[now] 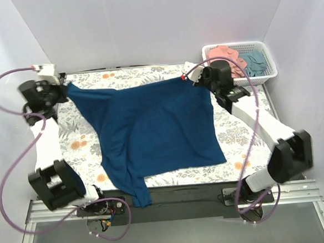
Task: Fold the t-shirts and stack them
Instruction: Flatten the tshirt out
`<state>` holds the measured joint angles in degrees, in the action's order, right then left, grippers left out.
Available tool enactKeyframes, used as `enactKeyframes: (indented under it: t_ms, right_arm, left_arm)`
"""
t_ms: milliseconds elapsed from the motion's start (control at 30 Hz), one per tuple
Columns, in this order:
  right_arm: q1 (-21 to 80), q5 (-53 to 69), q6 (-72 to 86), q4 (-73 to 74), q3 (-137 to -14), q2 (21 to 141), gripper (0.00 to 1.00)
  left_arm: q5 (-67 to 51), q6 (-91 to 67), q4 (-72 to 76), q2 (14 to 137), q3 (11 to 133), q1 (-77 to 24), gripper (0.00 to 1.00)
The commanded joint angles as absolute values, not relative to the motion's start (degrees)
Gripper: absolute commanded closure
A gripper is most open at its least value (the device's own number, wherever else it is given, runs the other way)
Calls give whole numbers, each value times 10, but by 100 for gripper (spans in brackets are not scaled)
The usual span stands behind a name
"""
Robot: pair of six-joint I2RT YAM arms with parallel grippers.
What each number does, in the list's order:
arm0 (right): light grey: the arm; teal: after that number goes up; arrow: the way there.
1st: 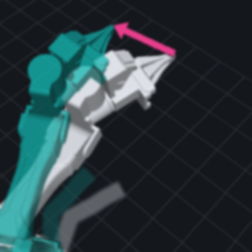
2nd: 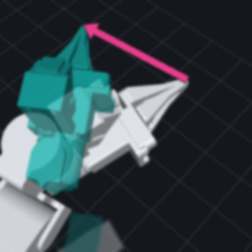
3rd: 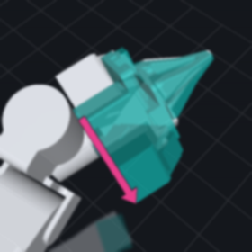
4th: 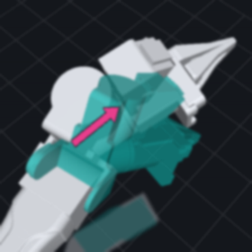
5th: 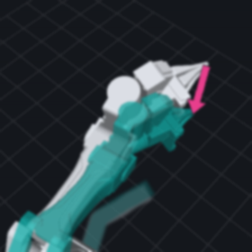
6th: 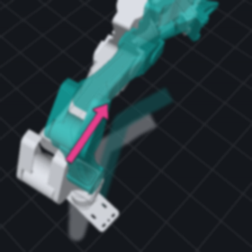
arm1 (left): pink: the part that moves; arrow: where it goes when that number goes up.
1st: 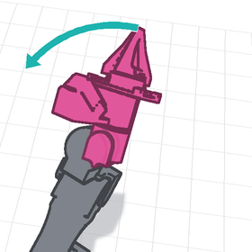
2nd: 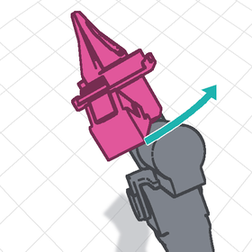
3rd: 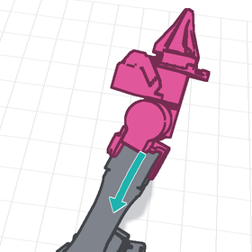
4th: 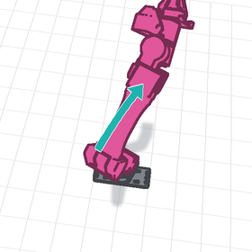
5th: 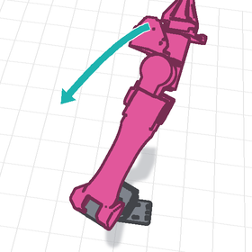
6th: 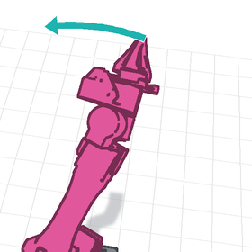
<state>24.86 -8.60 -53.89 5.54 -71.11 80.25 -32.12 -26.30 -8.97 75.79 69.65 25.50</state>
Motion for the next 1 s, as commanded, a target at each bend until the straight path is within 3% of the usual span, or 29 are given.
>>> enactKeyframes:
  t_ms: [0, 367, 400, 467, 500, 533, 600, 633, 667, 900, 967]
  right_arm:
    - [228, -82, -541, -50, -739, 880, 99]
    - [224, -203, -530, -52, -976, 1196, 98]
    - [223, -211, -528, -52, -989, 1206, 89]
    - [223, -237, -521, -51, -1012, 1223, 60]
    - [223, -243, -517, -48, -1017, 1223, 37]
    - [223, -247, -507, -40, -1015, 1216, 26]
    - [223, -243, -494, -23, -1007, 1201, 11]
    - [223, -236, -487, -4, -1000, 1176, 11]
    - [223, -221, -476, -1, -978, 1162, 10]
    - [224, -93, -426, 169, -883, 1042, 9]
    - [224, -42, -417, 243, -873, 1027, 9]
  left_arm:
    - [-232, -224, -20, 837, 683, 187, 100]
    - [-171, -310, -43, 1243, 1055, 116, 100]
    - [-157, -316, -52, 1265, 1108, 111, 100]
    - [-149, -325, -62, 1318, 1159, 110, 93]
    - [-136, -325, -93, 1334, 1212, 109, 81]
    - [-128, -326, -113, 1358, 1235, 109, 58]
    - [-110, -323, -168, 1361, 1260, 110, 44]
    - [-103, -319, -181, 1350, 1243, 111, 33]
    - [-103, -316, -185, 1314, 1214, 112, 30]
    - [-162, -295, -209, 1093, 922, 126, 31]
    - [-189, -289, -246, 1056, 854, 127, 35]
